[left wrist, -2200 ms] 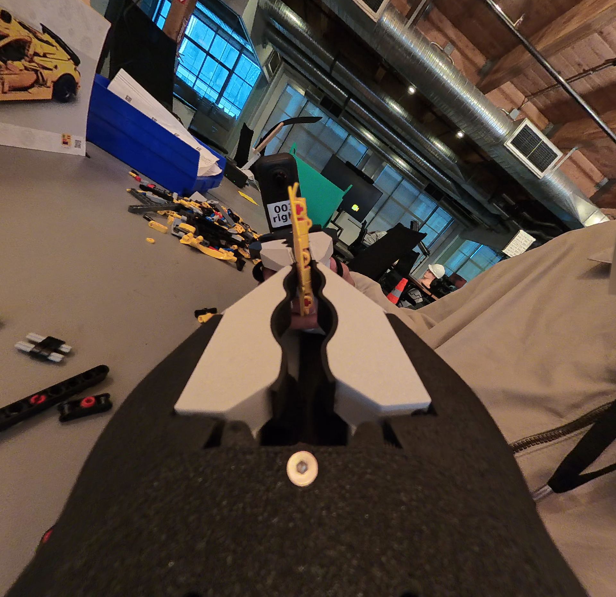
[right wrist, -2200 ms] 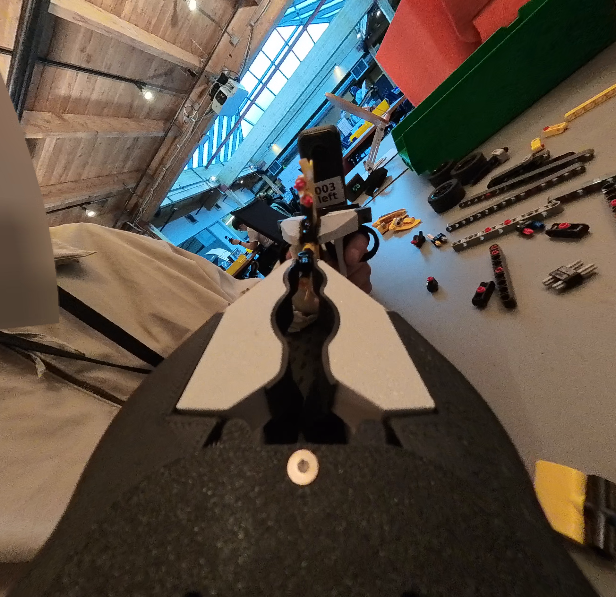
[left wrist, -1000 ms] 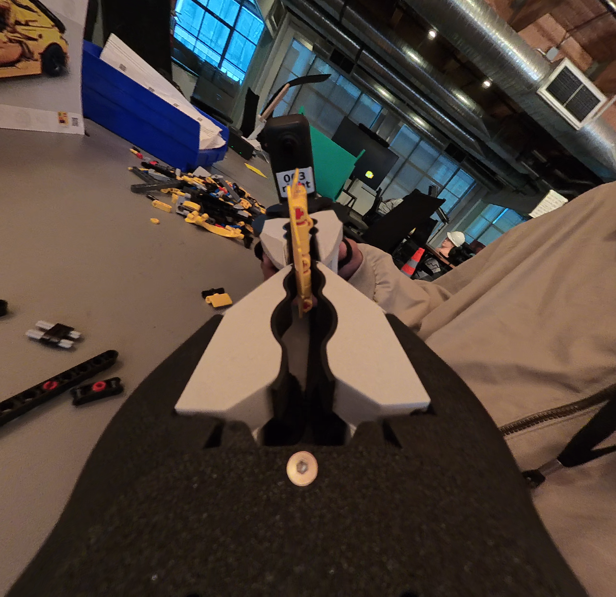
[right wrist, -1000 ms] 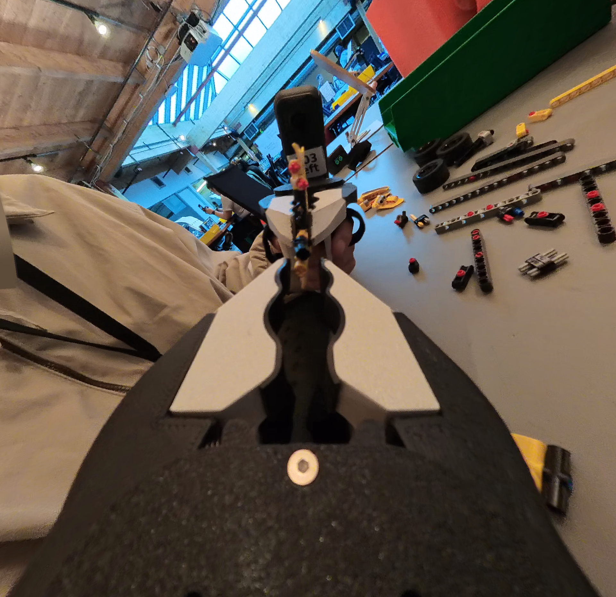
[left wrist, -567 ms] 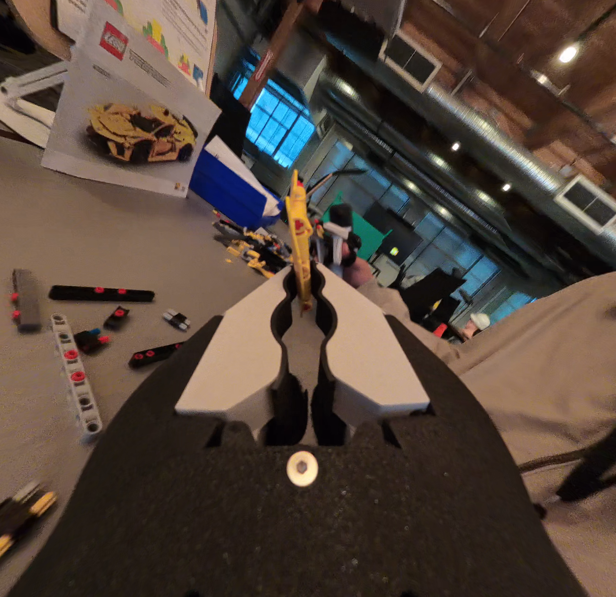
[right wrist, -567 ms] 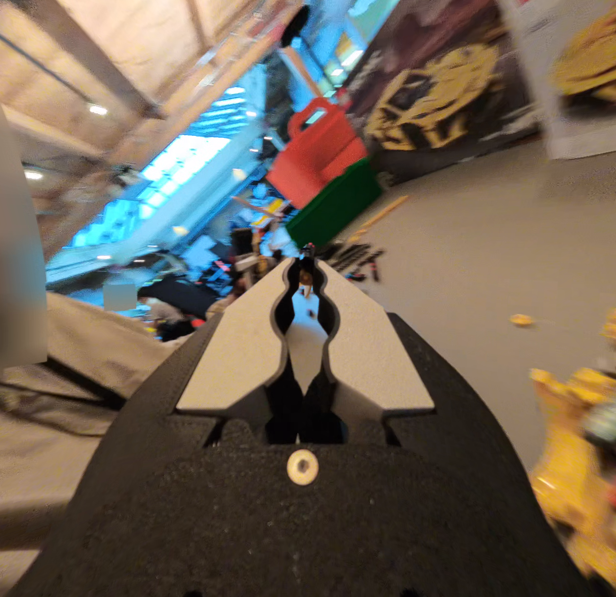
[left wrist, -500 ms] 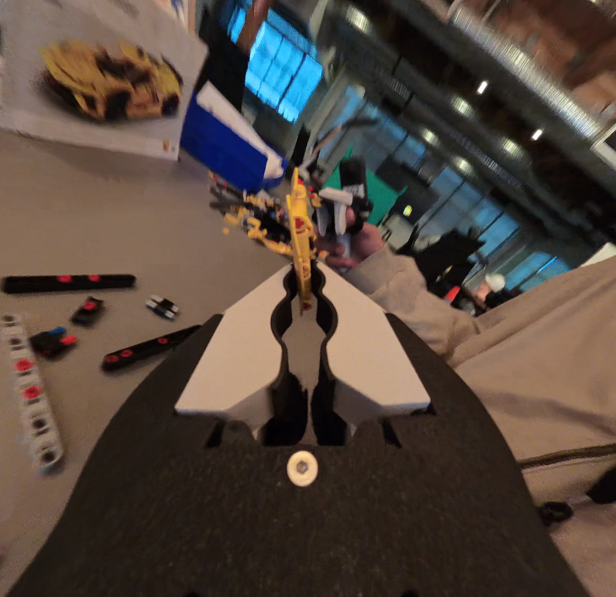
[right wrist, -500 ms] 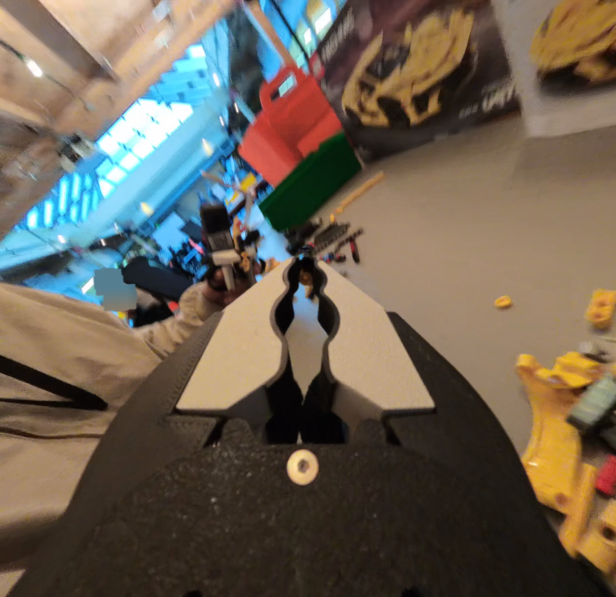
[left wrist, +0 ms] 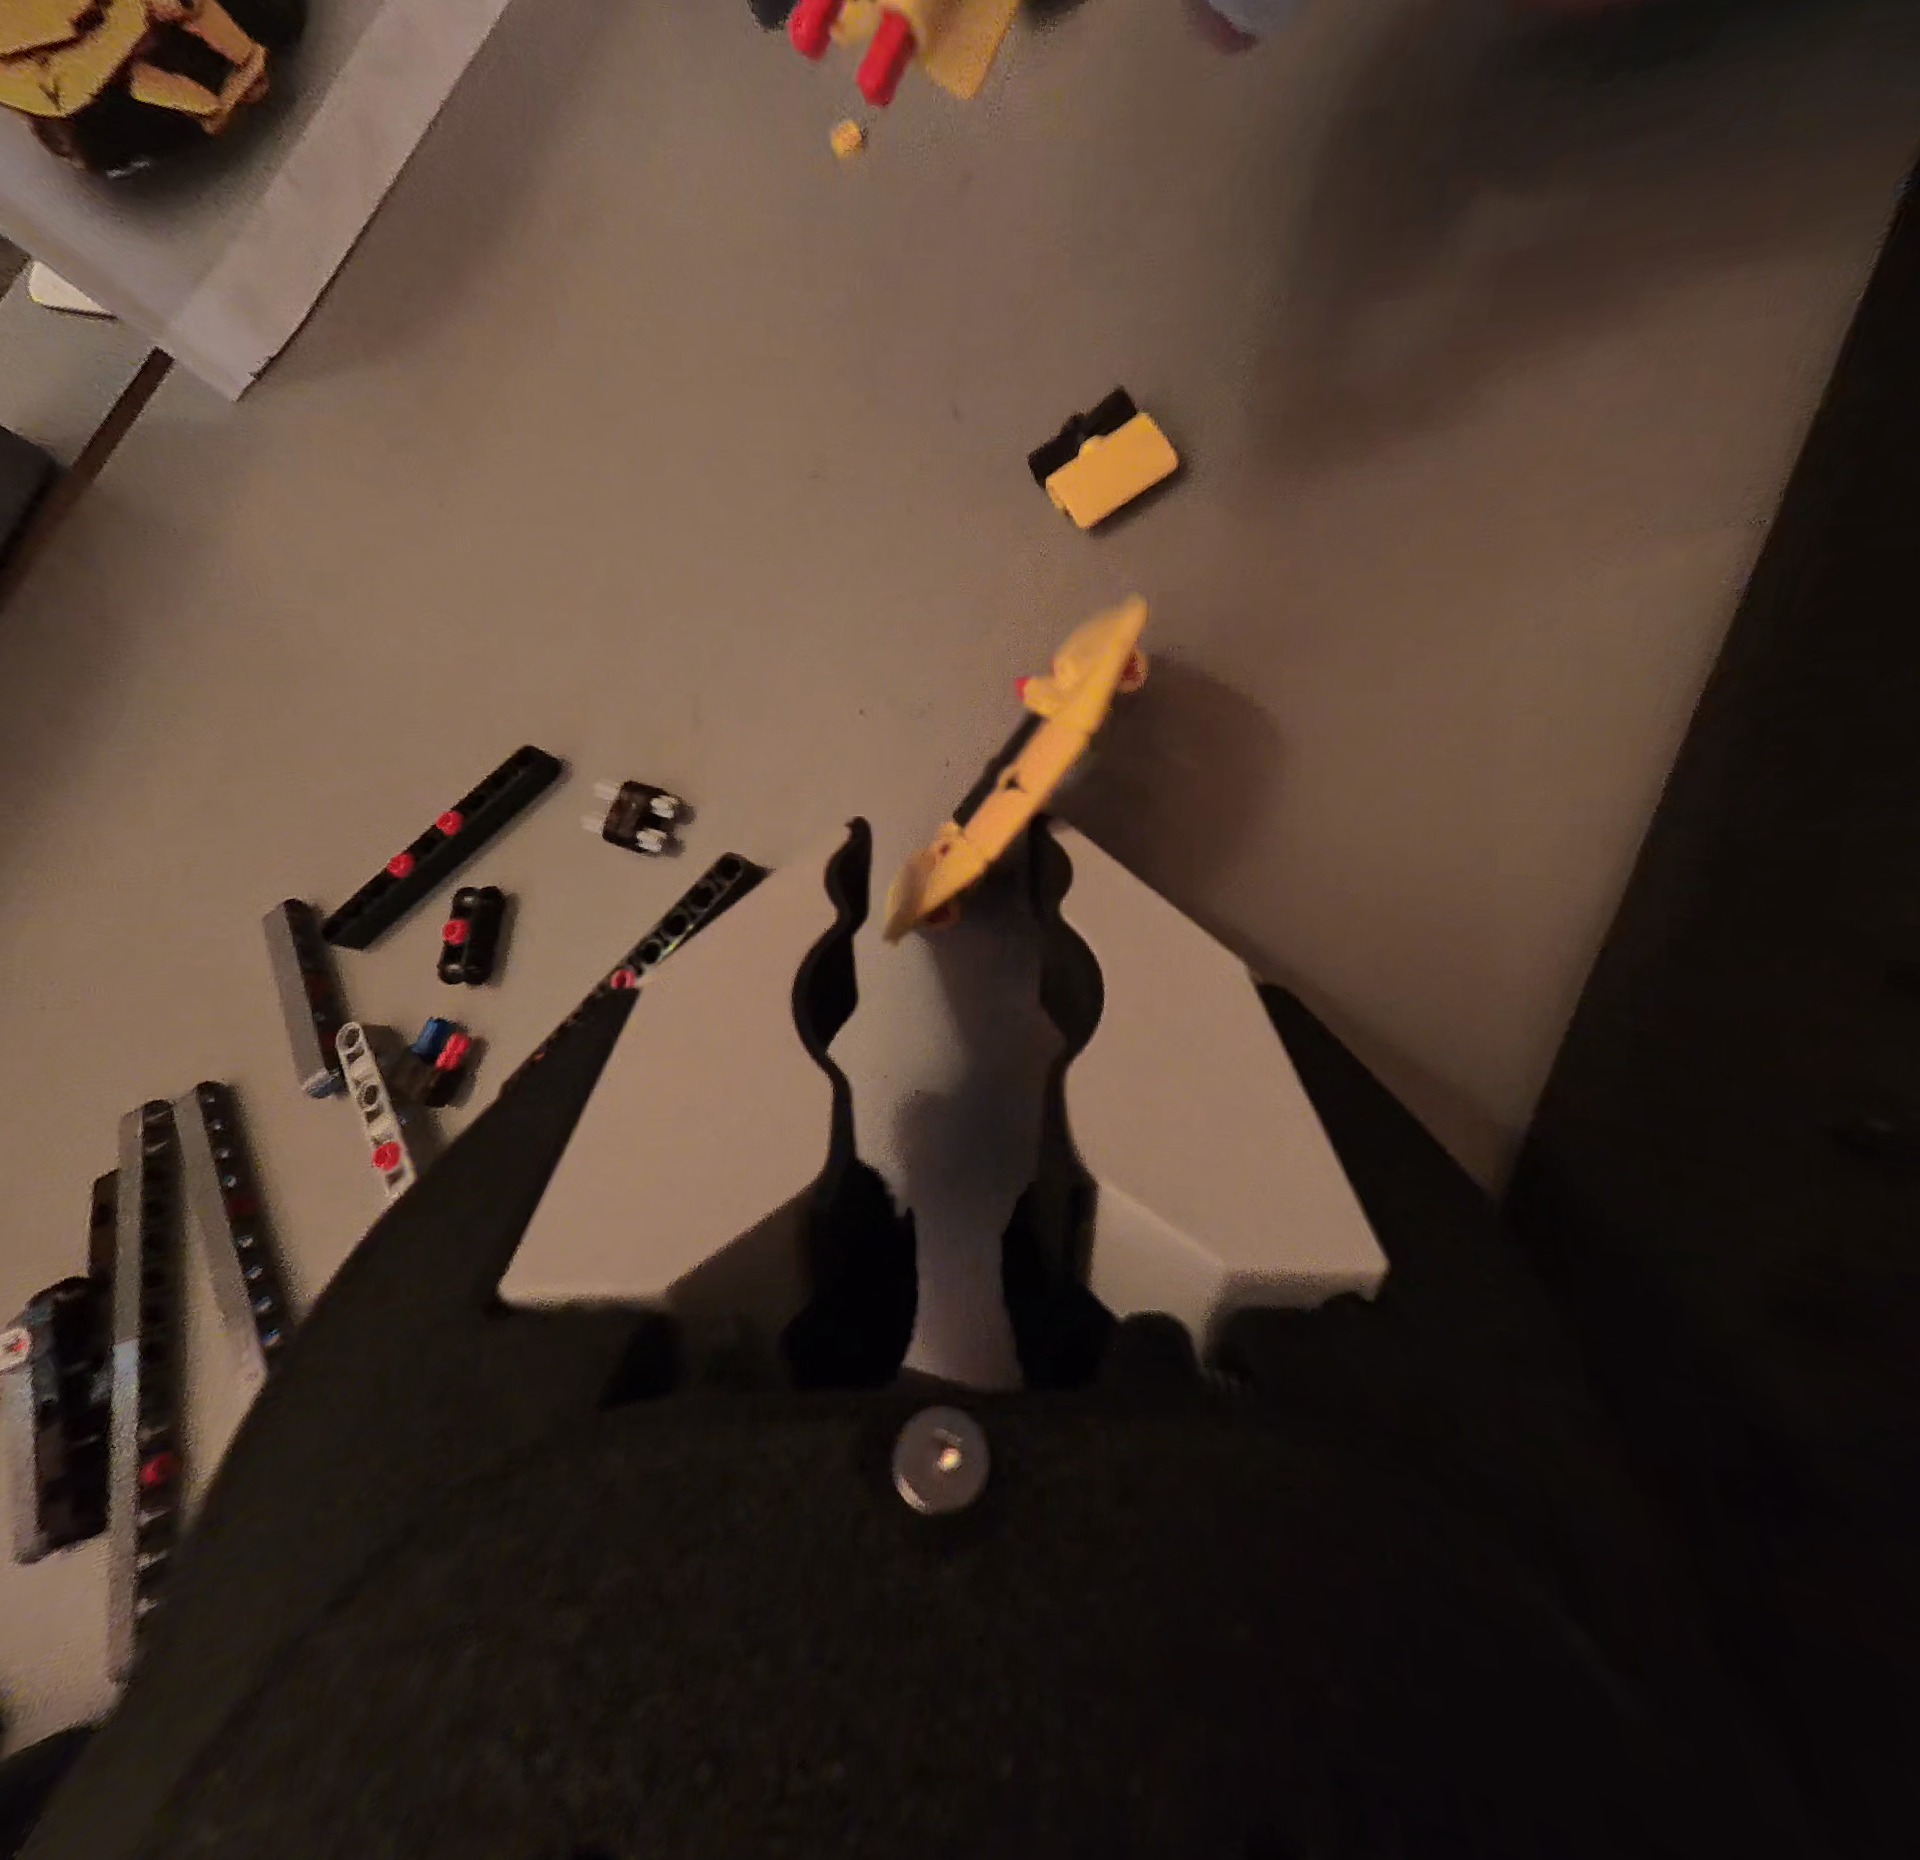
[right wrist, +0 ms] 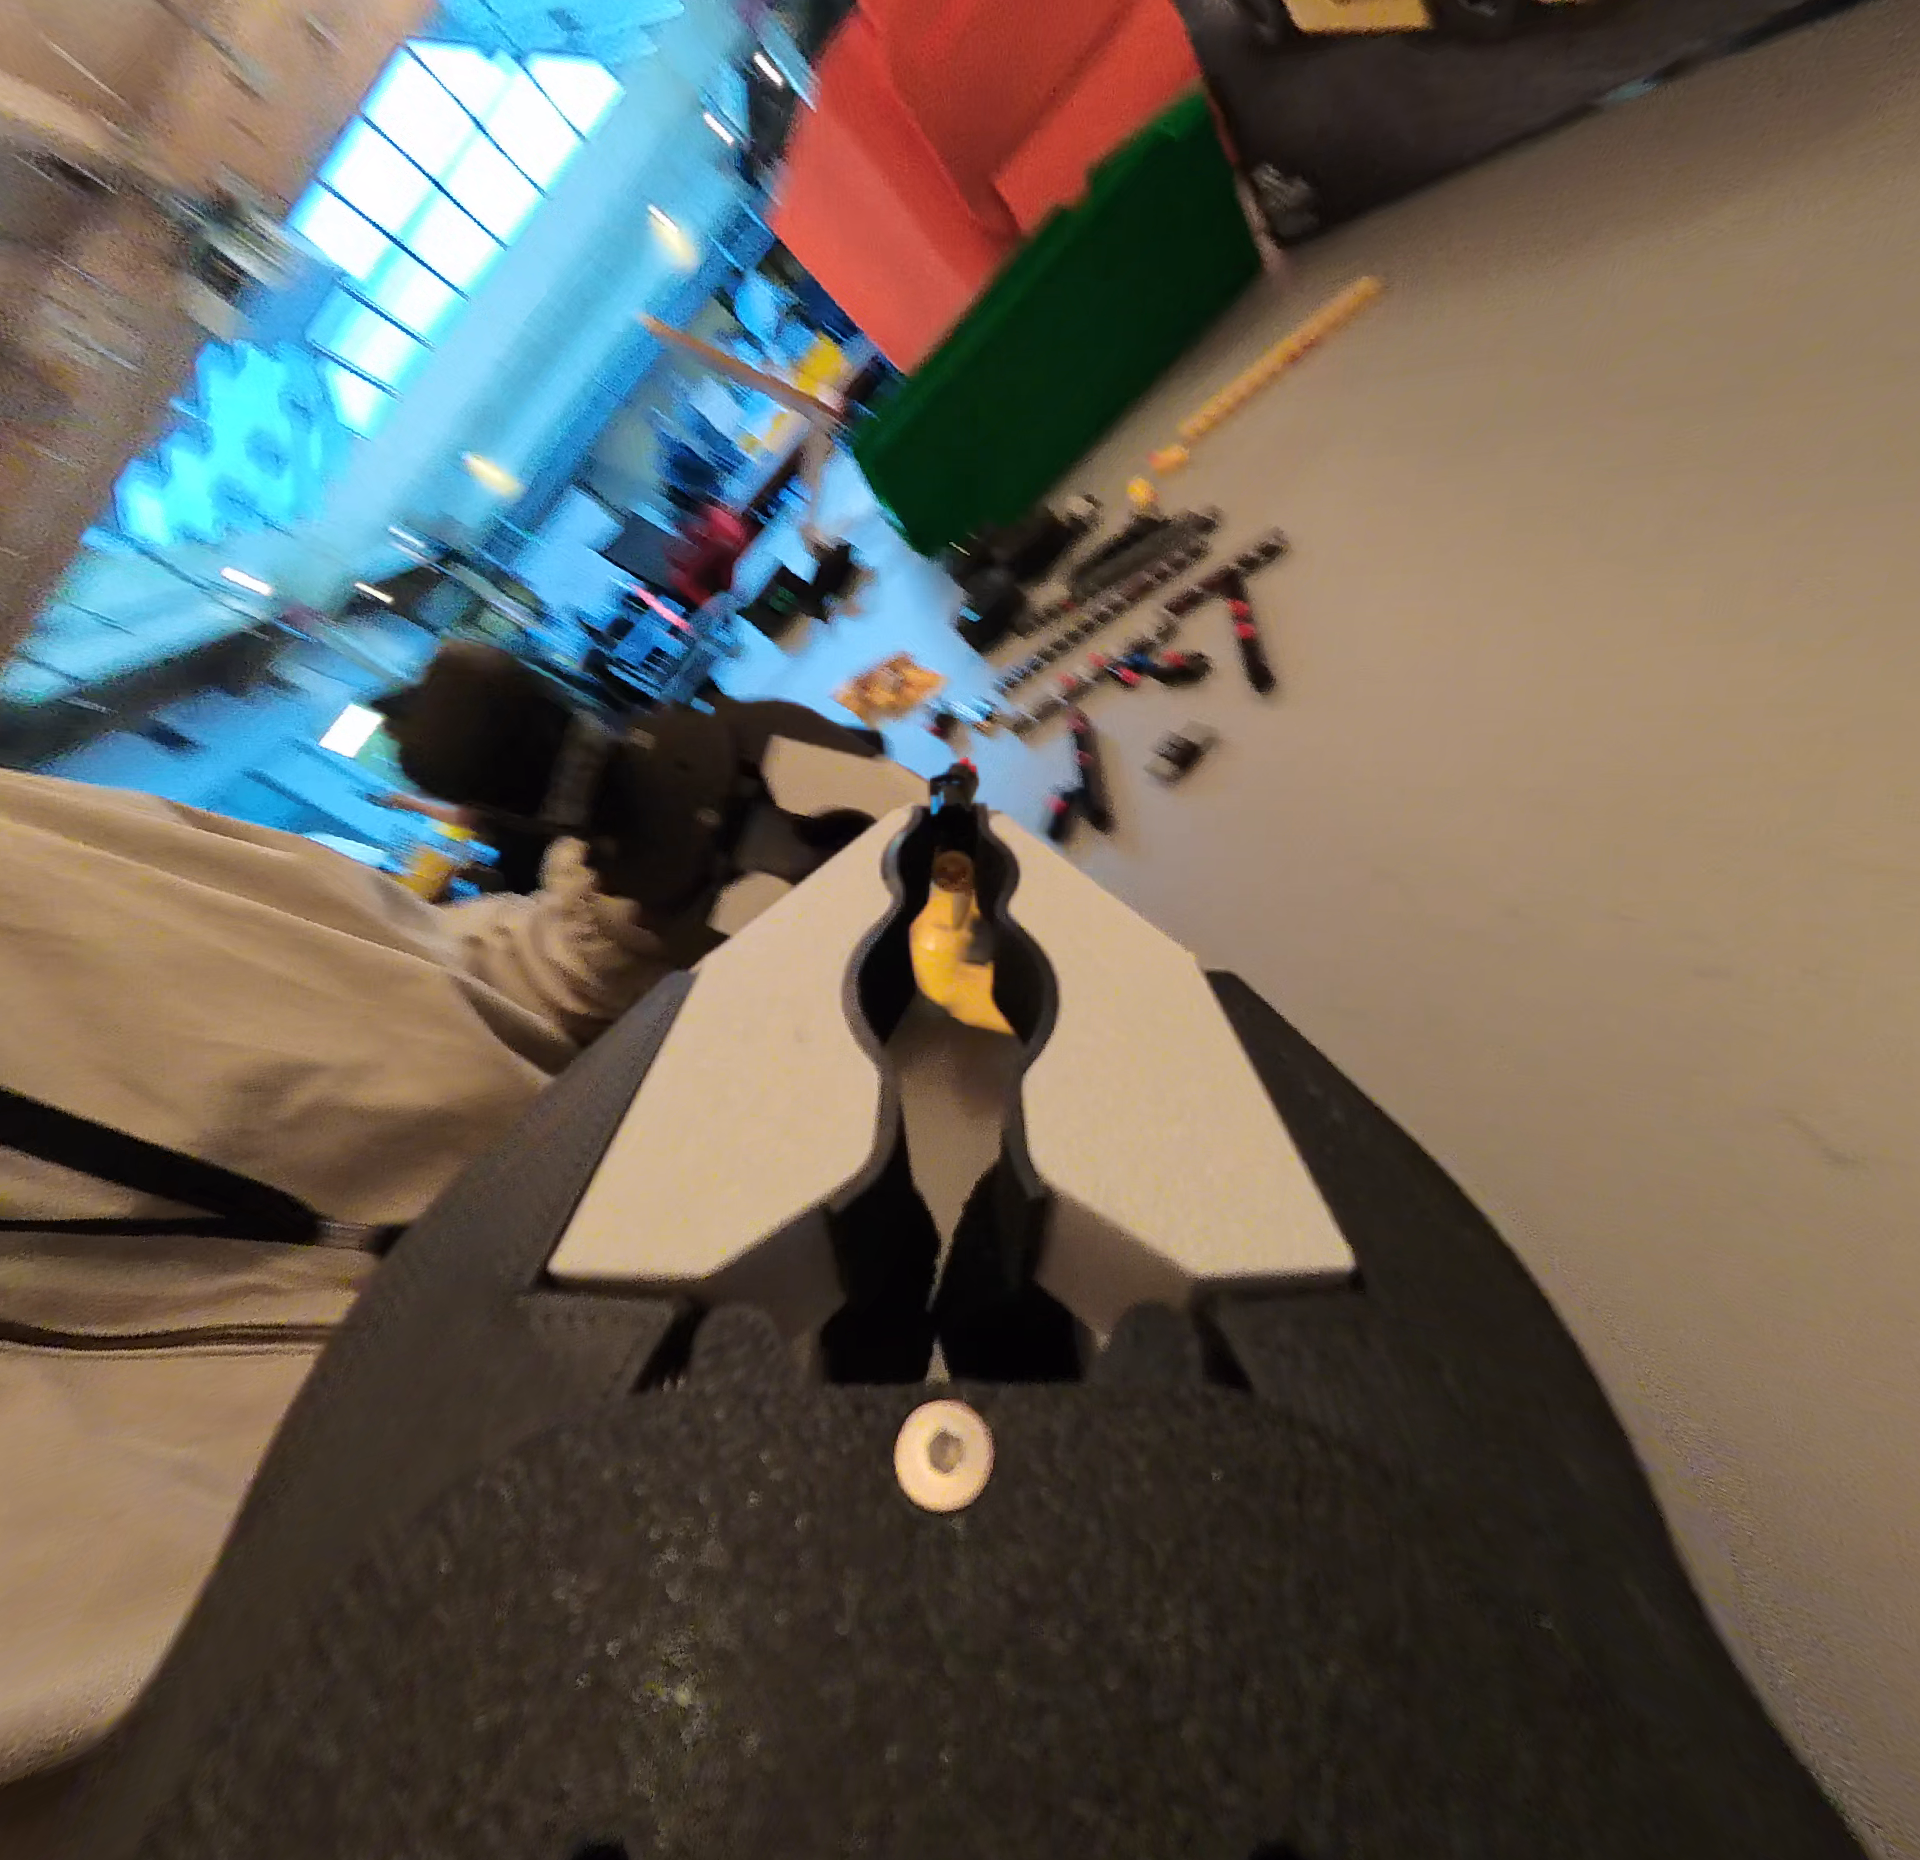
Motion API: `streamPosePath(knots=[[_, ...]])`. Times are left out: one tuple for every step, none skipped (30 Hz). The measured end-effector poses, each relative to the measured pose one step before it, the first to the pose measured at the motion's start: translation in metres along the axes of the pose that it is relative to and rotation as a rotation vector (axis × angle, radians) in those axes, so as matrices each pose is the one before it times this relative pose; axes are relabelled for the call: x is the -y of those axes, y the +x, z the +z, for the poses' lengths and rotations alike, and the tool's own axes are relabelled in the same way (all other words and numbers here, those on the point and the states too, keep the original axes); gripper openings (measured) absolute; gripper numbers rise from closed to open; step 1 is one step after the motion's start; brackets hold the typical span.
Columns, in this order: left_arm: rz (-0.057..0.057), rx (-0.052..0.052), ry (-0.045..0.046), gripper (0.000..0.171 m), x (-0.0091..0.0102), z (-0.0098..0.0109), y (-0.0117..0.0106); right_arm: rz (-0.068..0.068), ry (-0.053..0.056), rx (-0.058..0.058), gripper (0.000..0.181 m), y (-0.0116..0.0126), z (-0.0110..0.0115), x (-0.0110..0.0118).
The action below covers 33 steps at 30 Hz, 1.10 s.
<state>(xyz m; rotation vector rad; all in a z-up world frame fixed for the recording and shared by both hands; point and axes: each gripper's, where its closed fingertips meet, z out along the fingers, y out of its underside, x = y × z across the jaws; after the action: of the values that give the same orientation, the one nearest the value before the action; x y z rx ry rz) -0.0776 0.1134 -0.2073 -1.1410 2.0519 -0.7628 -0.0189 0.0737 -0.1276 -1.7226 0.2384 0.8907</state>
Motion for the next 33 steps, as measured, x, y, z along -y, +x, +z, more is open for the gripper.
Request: streamPosePath(knots=[[-0.0427,-0.0306,0.04589,0.033,0.00689,-0.00374,0.00105,0.0377,0.044,0.0703,0.006,-0.01033,0.00278,0.00582],[-0.06,-0.041,0.06294,0.034,0.00995,-0.00506,0.00138,0.0311,0.0371,0.0611,0.006,-0.00889,0.00393,0.00399],[-0.0732,-0.0411,0.0795,0.034,0.01309,-0.00612,0.00068,0.0285,0.0369,0.0626,0.006,-0.00904,0.00522,0.00297],[-0.0806,-0.0521,0.09517,0.034,0.01591,-0.00637,0.00267,0.0211,0.0222,0.0673,0.006,-0.01032,0.00683,0.00022],[-0.0796,-0.0618,0.09443,0.034,0.01597,-0.00581,0.00537,0.0082,0.0103,0.0594,0.006,-0.00958,0.00773,-0.00148],[-0.0722,-0.0512,0.08196,0.034,0.01392,-0.0044,0.00517,-0.0034,0.0242,0.0408,0.006,-0.00683,0.00788,0.0001],[-0.0611,-0.0394,0.06725,0.034,0.01109,-0.00338,0.00405,-0.0137,0.0281,0.0277,0.006,-0.00453,0.00777,-0.00033],[-0.0478,-0.0399,0.04607,0.034,0.0072,-0.00207,0.00442,-0.0122,0.0131,0.0148,0.006,-0.00246,0.00716,-0.00255],[-0.0382,-0.037,0.02501,0.033,0.00372,-0.00102,0.00399,-0.012,-0.0022,0.0076,0.006,-0.00183,0.00666,-0.00382],[-0.0278,-0.0226,0.01413,0.033,0.00247,-0.00074,0.00194,-0.0195,-0.0064,0.0067,0.006,-0.00224,0.00588,-0.00366],[-0.016,-0.0115,0.02041,0.033,0.00397,-0.00168,0.00103,-0.0235,-0.013,-0.0061,0.006,-0.00067,0.00515,-0.00436],[-0.0108,-0.0159,0.03186,0.029,0.00525,-0.00269,0.00203,-0.0251,-0.024,-0.0193,0.006,0.00153,0.00418,-0.00561],[-0.0151,-0.021,0.02686,0.022,0.00403,-0.00243,0.00244,-0.0278,-0.0263,-0.0214,0.006,0.002,0.00312,-0.00518],[-0.0192,-0.0161,0.01086,0.018,0.00149,-0.00176,0.00112,-0.0228,-0.0041,-0.0071,0.007,-0.00029,0.00171,-0.00113],[-0.0191,-0.0087,-0.0017,0.017,-0.00041,-0.00086,-0.00026,-0.0097,0.0013,-0.0104,0.007,0.0007,0.00032,-0.0001],[-0.0154,-0.0167,-0.00856,0.016,-0.00156,-0.00058,0.00091,-0.0039,-0.0068,-0.0103,0.007,0.00142,-0.00004,-0.00094],[-0.0173,-0.0189,-0.00836,0.006,-0.00166,-0.00014,0.00138,0.0022,-0.0061,-0.0107,0.007,0.00221,-0.00108,-0.00075],[-0.0196,-0.0055,-0.00774,0.006,-0.00147,-0.00016,-0.00087,0.0156,-0.0087,0.0005,0.007,0.00098,-0.00125,-0.00115],[-0.0122,-0.0048,-0.0092,0.006,-0.0015,-0.00049,-0.00087,0.0084,-0.0132,-0.0043,0.007,0.00166,-0.00125,-0.0012],[-0.0073,-0.0115,-0.0095,0.006,-0.00151,-0.00082,0.00051,-0.0128,-0.0187,0.0002,0.007,0.00003,-0.00052,-0.00207],[-0.0046,-0.0126,-0.00624,0.006,-0.00096,-0.00081,0.00076,-0.0133,-0.0147,0.0003,0.007,-0.00082,0.00011,-0.00151],[-0.0046,-0.0106,-0.0004,0.005,-0.00048,-0.00065,0.00068,-0.0043,-0.0018,0.0001,0.007,-0.00041,0.00041,-0.00041],[-0.0049,-0.0127,0.00179,0.005,-0.00006,-0.00029,0.00116,0.0089,0.0064,0.0113,0.007,-0.00097,0.00054,0.00014],[-0.0046,-0.012,0.00399,0.005,0.00049,-0.00033,0.00127,0.023,0.0097,0.0185,0.007,-0.00163,0.00063,0.00082],[-0.0004,-0.0039,0.00011,0.005,-0.00024,-0.00002,0.00041,0.0207,0.0035,0.0112,0.007,-0.00057,0.00017,0.00027],[0.0034,0.0065,-0.00459,0.005,-0.00096,0.00015,-0.00093,0.0175,-0.0006,0.0022,0.007,0.00098,-0.00039,-0.0004],[0.0028,0.0071,-0.00539,0.004,-0.00118,0.00037,-0.00103,0.0242,0.0028,0.0035,0.006,0.00141,-0.00065,-0.0004],[-0.0016,0.0,-0.0022,0.004,-0.00048,0.00017,-0.00024,0.0416,0.0079,0.0189,0.006,0.00006,-0.00047,0.00027],[-0.0055,-0.0046,0.00407,0.004,0.00056,-0.00018,0.00018,0.0473,0.0179,0.0222,0.007,-0.00044,0.00051,0.00122],[-0.0056,-0.0045,0.00301,0.004,0.00042,-0.0004,0.0,0.0281,0.0176,0.0172,0.007,-0.00044,0.00102,0.0007],[-0.0064,0.001,-0.00087,0.004,-0.00008,-0.00026,-0.00102,0.0187,0.0134,0.0045,0.007,0.00106,0.00027,0.00037],[-0.0027,0.0038,-0.00163,0.004,-0.0003,-0.00008,-0.00098,0.0139,0.0063,-0.0015,0.007,0.00117,-0.00011,0.0002],[0.007,0.0059,-0.00297,0.004,-0.00051,0.00039,-0.00036,-0.0074,-0.0055,-0.0032,0.006,0.00007,-0.00048,-0.00015]])
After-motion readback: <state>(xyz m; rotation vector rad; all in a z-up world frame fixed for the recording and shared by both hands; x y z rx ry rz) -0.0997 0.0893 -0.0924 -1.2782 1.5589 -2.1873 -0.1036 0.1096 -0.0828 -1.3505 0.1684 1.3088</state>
